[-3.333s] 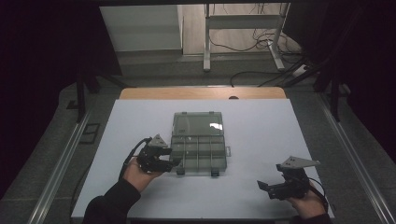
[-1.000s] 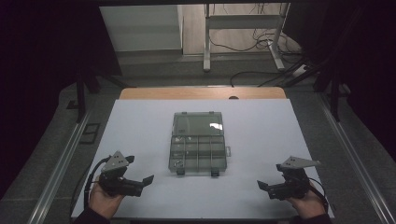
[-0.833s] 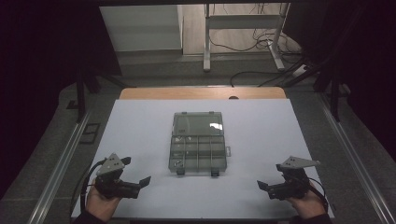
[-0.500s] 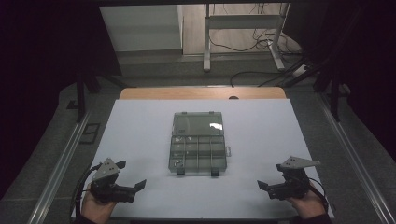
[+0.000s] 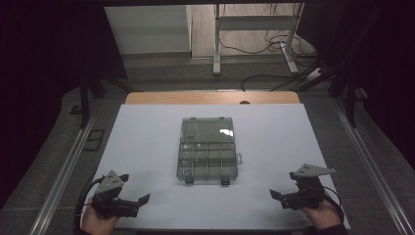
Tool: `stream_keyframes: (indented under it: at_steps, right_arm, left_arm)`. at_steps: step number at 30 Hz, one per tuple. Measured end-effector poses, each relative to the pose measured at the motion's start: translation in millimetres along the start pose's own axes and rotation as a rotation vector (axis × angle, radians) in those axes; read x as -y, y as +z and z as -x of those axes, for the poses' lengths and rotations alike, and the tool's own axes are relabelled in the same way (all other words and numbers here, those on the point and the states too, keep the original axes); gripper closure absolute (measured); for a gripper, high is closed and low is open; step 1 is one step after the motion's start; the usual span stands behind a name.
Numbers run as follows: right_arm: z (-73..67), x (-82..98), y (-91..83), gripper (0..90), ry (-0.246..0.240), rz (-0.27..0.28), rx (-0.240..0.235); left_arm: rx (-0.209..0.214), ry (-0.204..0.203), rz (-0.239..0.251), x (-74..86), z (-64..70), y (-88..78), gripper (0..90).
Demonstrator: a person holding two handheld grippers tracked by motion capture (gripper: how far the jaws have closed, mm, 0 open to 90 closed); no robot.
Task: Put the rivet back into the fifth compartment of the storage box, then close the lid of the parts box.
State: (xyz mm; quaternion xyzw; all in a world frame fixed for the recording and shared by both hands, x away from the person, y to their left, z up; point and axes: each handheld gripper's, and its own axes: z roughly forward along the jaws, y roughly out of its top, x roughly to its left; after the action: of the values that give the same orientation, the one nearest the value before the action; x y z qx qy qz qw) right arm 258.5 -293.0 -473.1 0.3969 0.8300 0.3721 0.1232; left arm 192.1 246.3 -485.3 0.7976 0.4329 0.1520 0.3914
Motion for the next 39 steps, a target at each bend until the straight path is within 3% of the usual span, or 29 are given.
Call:
stream_keyframes:
  at_steps: [22,32,39]
  right_arm:
    - [-0.1,-0.7,-1.7,0.0,-0.004,0.018,-0.003]
    - [-1.9,-7.0,-4.7,0.0,0.001,0.076,-0.004]
    - [-5.2,-9.2,-0.2,0.0,-0.016,0.061,-0.010]
  left_arm:
    - [0.055,-0.002,0.064,-1.6,-4.2,1.2,0.0]
    - [0.038,0.054,0.071,-3.2,-7.5,4.9,0.0]
    - [0.055,0.050,0.070,-7.0,-8.2,9.1,0.0]
